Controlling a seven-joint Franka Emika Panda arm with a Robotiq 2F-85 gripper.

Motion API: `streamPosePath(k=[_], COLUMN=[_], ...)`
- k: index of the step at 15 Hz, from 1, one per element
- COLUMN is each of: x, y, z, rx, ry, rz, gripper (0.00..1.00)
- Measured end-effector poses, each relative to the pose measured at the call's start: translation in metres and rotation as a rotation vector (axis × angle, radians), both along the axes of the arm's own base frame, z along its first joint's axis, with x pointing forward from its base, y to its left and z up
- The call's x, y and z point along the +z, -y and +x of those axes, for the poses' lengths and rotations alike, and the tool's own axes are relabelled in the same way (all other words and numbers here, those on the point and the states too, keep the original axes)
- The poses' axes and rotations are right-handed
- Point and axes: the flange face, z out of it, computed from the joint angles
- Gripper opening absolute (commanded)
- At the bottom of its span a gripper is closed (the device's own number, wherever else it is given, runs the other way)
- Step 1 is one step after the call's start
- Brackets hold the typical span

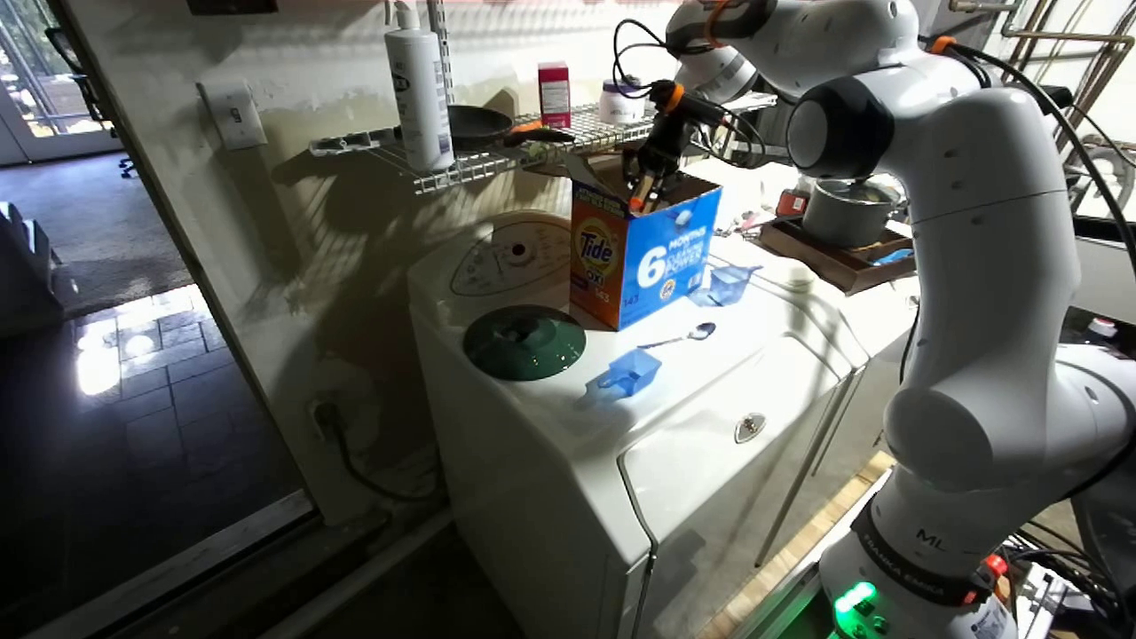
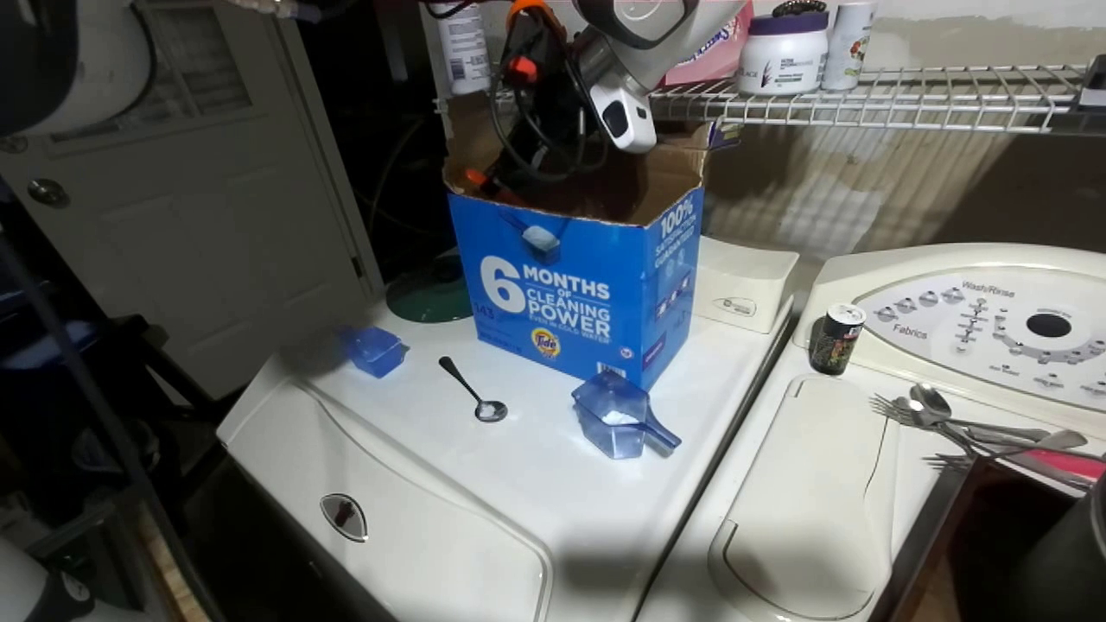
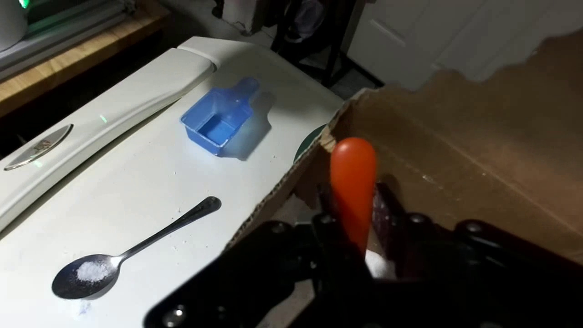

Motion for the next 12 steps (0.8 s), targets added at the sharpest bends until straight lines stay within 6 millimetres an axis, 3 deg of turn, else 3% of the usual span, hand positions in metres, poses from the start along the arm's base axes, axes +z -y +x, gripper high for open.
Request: streamPosePath(k=[2, 3, 8, 12], x=[-0.005, -0.005, -0.006, -0.020], y=[0.001, 0.001, 0.006, 0.018], z=[0.003, 0.003, 0.002, 0.001], rx=[-0.006, -0.007, -0.017, -0.036], ry=[-0.007, -0.008, -0.011, -0.031], rz=[0.001, 0.001, -0.002, 0.009], gripper=[0.24, 0.06, 0.06, 0.06])
